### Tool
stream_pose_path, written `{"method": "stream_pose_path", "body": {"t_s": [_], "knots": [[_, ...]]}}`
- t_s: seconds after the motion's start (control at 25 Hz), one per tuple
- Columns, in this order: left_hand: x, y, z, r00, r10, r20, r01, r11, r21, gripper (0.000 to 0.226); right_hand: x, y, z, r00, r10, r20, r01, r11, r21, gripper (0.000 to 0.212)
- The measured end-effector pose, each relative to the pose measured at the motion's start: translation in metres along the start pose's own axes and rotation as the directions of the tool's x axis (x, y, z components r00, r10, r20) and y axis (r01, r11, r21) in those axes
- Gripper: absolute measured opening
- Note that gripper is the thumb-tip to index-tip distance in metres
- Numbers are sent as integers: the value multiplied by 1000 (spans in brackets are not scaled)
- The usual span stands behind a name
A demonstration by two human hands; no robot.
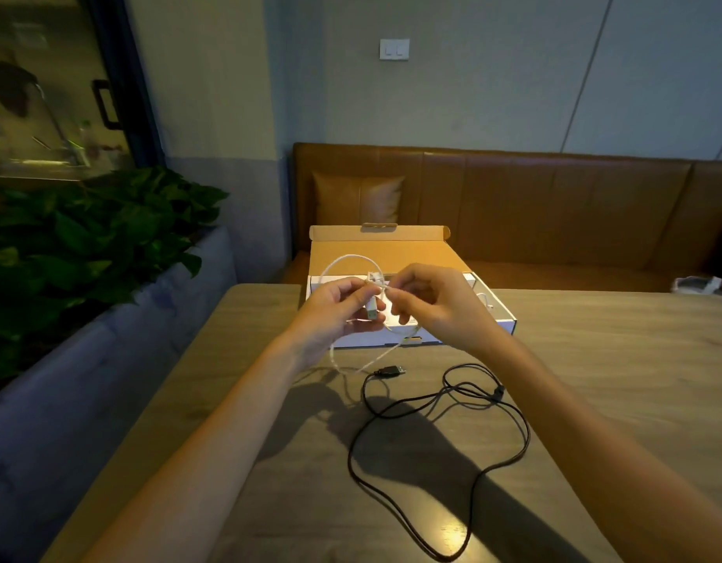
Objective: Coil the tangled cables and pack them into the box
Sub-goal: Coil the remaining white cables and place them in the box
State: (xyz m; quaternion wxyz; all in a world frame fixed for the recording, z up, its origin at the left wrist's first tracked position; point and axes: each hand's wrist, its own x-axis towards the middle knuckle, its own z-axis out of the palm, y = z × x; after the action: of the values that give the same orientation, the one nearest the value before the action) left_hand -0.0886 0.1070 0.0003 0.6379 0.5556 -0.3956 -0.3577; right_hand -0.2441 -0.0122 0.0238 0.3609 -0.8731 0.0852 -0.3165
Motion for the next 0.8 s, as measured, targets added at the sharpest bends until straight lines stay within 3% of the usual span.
{"method": "stream_pose_path", "body": {"t_s": [0.08,0.2,0.32,0.44,0.6,0.8], "knots": [[-2,-1,5,1000,-17,24,19,996,-87,27,-3,1,5,990,-36,135,58,984,-166,11],[-4,3,13,994,-62,88,86,953,-292,33,-5,0,12,979,-53,196,126,916,-381,16],[-4,0,14,998,0,58,8,990,-143,26,-6,-4,10,992,8,126,19,977,-212,32],[-5,-2,14,999,-16,43,20,995,-98,28,-6,0,5,997,72,20,-70,994,-79,11],[-9,0,11,995,-44,87,43,999,18,31,-7,2,8,991,70,111,-37,962,-272,42],[-12,-9,6,981,-136,141,116,983,144,29,0,5,9,997,-65,-29,39,836,-547,18]]}}
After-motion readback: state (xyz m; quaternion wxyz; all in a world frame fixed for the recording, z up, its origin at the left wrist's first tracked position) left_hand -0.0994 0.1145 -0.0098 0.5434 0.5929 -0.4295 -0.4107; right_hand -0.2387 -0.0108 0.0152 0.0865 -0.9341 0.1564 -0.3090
